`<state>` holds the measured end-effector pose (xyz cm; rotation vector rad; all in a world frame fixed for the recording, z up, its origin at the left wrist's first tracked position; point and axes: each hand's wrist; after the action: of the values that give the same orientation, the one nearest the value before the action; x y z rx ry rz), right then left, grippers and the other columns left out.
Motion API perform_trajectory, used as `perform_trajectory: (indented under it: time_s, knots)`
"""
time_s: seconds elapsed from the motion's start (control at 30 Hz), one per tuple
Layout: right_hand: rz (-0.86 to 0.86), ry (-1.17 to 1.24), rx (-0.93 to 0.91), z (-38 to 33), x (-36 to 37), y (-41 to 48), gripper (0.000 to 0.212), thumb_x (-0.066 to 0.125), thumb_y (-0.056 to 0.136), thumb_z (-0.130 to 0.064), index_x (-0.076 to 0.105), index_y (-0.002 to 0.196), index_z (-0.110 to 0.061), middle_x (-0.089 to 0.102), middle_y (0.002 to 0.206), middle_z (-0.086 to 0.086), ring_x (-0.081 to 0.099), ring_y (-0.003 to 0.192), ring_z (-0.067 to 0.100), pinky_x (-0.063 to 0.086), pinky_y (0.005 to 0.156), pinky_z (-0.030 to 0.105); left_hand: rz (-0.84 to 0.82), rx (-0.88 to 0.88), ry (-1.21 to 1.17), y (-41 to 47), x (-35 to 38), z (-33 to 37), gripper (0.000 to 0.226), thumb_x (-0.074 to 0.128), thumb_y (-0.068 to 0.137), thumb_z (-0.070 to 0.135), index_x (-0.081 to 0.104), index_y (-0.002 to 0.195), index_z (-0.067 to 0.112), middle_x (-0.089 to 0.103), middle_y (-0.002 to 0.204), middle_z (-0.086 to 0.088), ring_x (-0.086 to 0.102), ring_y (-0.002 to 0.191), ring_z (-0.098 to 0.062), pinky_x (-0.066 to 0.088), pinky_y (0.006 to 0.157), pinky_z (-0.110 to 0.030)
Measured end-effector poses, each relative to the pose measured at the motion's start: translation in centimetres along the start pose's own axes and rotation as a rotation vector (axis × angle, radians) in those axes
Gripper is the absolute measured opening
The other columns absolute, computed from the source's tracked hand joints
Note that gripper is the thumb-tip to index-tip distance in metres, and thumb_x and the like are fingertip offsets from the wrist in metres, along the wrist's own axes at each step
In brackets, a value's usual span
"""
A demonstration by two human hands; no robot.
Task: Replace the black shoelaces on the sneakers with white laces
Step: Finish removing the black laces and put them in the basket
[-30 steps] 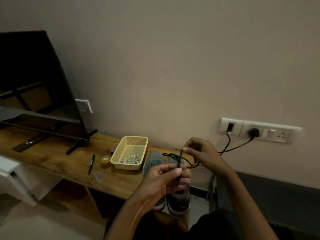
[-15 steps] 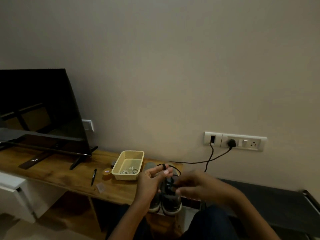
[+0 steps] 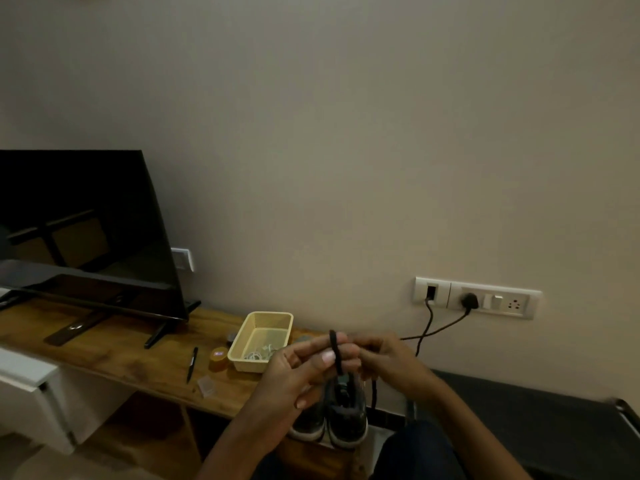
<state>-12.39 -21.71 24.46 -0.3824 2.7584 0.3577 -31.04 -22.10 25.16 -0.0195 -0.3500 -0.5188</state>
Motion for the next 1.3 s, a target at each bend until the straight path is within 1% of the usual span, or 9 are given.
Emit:
perform_trajectory:
  time_s: [0.2, 0.37, 0.6, 0.7, 0.87, 1.0, 1.07, 1.17, 1.3]
  knots:
    - [-0.147, -0.063, 0.112, 1.0, 2.6, -1.4, 0.016, 0.054, 0.094, -0.02, 0.07, 0.098, -0.016, 0.067, 0.081, -0.009, 0.061, 0.077, 0.006, 0.047, 0.07, 0.023, 0.296, 0.15, 0.144, 2.6, -1.8, -0.4, 0.022, 0.053, 0.088, -0.003, 0.064, 0.105, 0.005, 0.074, 0.096, -0.007, 0.071, 0.089, -0.014, 0.038, 0.038, -0.01]
    - [-0.197, -0.351, -0.041, -3.6, 0.0, 0.0, 0.019, 0.054, 0.093, -0.025, 0.059, 0.085, -0.041, 0.062, 0.086, -0.015, 0.058, 0.08, 0.006, 0.047, 0.07, 0.024, 0.27, 0.075, 0.405, 3.5, -3.3, -1.3, 0.026, 0.055, 0.088, -0.004, 0.068, 0.097, 0.017, 0.075, 0.089, 0.0, 0.07, 0.083, -0.005, 0.055, 0.072, -0.018]
    - [0.004, -0.361, -0.238, -3.1, -3.0, 5.5, 0.009, 0.059, 0.09, -0.019, 0.066, 0.095, -0.017, 0.064, 0.084, -0.007, 0.061, 0.077, 0.007, 0.05, 0.068, 0.022, -0.049, -0.028, 0.288, 2.6, -2.2, 0.0, 0.026, 0.048, 0.088, -0.008, 0.062, 0.11, -0.004, 0.073, 0.091, -0.014, 0.071, 0.073, -0.012, 0.051, 0.06, -0.014]
    - [0.031, -0.177, -0.193, -1.3, -2.1, 5.7, 0.011, 0.057, 0.09, -0.017, 0.067, 0.092, -0.011, 0.063, 0.079, -0.004, 0.057, 0.066, 0.001, 0.042, 0.059, 0.015, 0.02, 0.055, 0.207, 2.9, -2.2, 0.6, 0.029, 0.055, 0.083, 0.002, 0.062, 0.11, -0.002, 0.072, 0.095, -0.016, 0.069, 0.068, -0.011, 0.04, 0.04, -0.01]
    - [-0.018, -0.081, -0.031, 1.7, 1.4, 3.4, 0.017, 0.051, 0.094, -0.021, 0.067, 0.1, -0.021, 0.063, 0.082, -0.009, 0.057, 0.073, -0.001, 0.045, 0.066, 0.016, 0.221, 0.164, 0.138, 4.3, -2.2, 1.2, 0.025, 0.053, 0.086, 0.001, 0.063, 0.109, 0.002, 0.073, 0.099, -0.011, 0.07, 0.089, -0.019, 0.037, 0.038, -0.011]
    - [-0.15, -0.166, 0.005, 0.3, 1.2, 2.0, 0.018, 0.048, 0.096, -0.02, 0.064, 0.104, -0.017, 0.059, 0.084, -0.009, 0.054, 0.076, -0.001, 0.043, 0.068, 0.015, 0.354, 0.18, 0.23, 5.6, -2.6, 0.8, 0.024, 0.047, 0.092, -0.004, 0.062, 0.11, 0.002, 0.074, 0.097, -0.007, 0.07, 0.089, -0.013, 0.053, 0.064, -0.026]
    - [-0.19, -0.207, -0.025, -1.5, 0.1, 1.6, 0.015, 0.05, 0.095, -0.021, 0.063, 0.098, -0.026, 0.06, 0.082, -0.014, 0.055, 0.075, -0.002, 0.042, 0.067, 0.015, 0.363, 0.179, 0.34, 6.1, -3.0, 0.4, 0.025, 0.048, 0.092, -0.005, 0.063, 0.111, 0.0, 0.074, 0.094, -0.004, 0.07, 0.088, -0.011, 0.053, 0.071, -0.018]
    - [-0.098, -0.351, -0.166, -4.0, -1.8, 2.1, 0.012, 0.053, 0.093, -0.025, 0.059, 0.092, -0.036, 0.06, 0.077, -0.027, 0.055, 0.071, -0.006, 0.04, 0.062, 0.011, 0.219, 0.115, 0.455, 5.8, -2.9, 0.6, 0.024, 0.05, 0.092, -0.003, 0.067, 0.105, 0.008, 0.075, 0.085, 0.007, 0.069, 0.08, -0.002, 0.051, 0.067, -0.011]
    - [0.038, -0.431, -0.288, -4.7, -4.1, 4.5, 0.013, 0.057, 0.091, -0.015, 0.067, 0.097, -0.011, 0.064, 0.085, -0.009, 0.06, 0.078, 0.003, 0.05, 0.068, 0.019, -0.153, -0.018, 0.471, 4.6, -2.2, 1.8, 0.021, 0.052, 0.091, 0.004, 0.065, 0.106, 0.013, 0.074, 0.098, -0.002, 0.069, 0.096, -0.015, 0.054, 0.083, -0.024]
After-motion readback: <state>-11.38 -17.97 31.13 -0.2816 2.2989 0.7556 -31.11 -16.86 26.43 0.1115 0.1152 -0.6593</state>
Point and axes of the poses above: each hand's wrist, its own y-axis towards the middle knuckle, its own x-axis out of the palm, z = x × y
